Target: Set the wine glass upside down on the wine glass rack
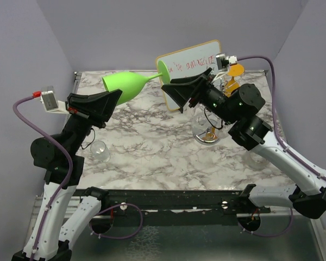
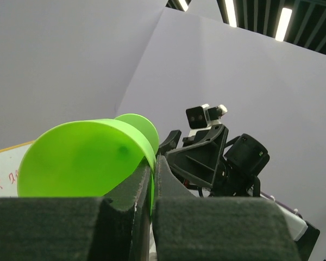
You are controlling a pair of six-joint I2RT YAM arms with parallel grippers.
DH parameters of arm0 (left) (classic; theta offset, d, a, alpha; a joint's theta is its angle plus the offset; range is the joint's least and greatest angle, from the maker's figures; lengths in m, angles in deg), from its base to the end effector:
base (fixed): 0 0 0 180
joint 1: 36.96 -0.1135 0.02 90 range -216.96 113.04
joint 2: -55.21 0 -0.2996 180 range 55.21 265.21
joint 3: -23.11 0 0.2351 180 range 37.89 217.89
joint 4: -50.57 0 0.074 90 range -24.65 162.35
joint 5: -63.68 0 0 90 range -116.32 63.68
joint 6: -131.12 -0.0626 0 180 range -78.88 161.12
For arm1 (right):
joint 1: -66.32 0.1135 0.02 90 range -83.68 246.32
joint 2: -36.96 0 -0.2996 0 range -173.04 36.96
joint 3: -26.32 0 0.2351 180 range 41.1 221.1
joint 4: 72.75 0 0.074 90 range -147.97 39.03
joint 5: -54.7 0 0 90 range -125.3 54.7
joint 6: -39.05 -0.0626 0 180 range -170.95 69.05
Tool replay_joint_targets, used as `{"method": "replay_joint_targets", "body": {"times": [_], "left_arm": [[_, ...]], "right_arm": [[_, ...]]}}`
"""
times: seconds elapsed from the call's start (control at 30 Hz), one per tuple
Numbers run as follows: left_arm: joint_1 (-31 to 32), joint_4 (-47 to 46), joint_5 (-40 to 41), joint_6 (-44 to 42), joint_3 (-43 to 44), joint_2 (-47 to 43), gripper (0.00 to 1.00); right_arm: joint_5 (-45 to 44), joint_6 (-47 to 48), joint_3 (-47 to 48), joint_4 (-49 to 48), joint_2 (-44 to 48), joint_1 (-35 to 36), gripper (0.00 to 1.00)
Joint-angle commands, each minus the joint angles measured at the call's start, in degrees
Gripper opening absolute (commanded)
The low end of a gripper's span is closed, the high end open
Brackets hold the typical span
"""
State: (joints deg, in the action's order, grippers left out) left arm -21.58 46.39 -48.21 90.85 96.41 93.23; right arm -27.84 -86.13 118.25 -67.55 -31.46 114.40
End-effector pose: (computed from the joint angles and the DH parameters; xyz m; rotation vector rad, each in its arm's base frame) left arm 0.0689 -0.0432 0.5178 0.0896 1.0031 -1.2142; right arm 0.1640 0.1949 0.5286 -0.2760 1.3438 1.3230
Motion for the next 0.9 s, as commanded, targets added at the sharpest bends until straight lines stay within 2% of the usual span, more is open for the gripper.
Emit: {"method": "replay_joint_targets", "body": {"times": [0.0,0.3,0.47,0.63,0.7,0.73,0.8,0.87], "left_arm": [[-0.2,-1.5,-2.1,1.1,-1.4,-0.9,0.0],[-0.2,-1.3,-1.4,2.4,-2.6,-1.6,0.0],[-0.2,0.6,-0.5,2.6,-2.6,-1.9,0.0],[-0.1,5.0,1.8,1.4,-2.0,-2.4,0.0],[-0.1,7.0,2.8,0.8,-1.7,-2.6,0.01],[-0.2,7.9,3.1,0.6,-1.7,-2.7,0.04],[-0.2,9.7,4.1,0.0,-1.6,-3.1,0.14],[-0.1,12.2,5.4,-0.5,-1.3,-3.6,0.33]], "right_arm": [[-0.8,12.8,4.4,1.7,-1.6,0.4,0.66],[-0.9,27.0,7.9,6.4,-4.4,0.4,0.4],[-1.2,32.0,10.7,8.8,-6.8,0.4,0.37],[-3.2,34.3,13.6,12.7,-10.1,0.4,0.21],[-4.8,34.6,14.3,13.2,-11.2,0.4,0.1],[-5.5,36.2,14.6,13.2,-11.7,0.4,0.03],[-7.1,38.4,15.0,12.6,-12.5,0.4,0.01],[-9.3,41.0,14.5,10.4,-13.0,0.4,0.01]]}}
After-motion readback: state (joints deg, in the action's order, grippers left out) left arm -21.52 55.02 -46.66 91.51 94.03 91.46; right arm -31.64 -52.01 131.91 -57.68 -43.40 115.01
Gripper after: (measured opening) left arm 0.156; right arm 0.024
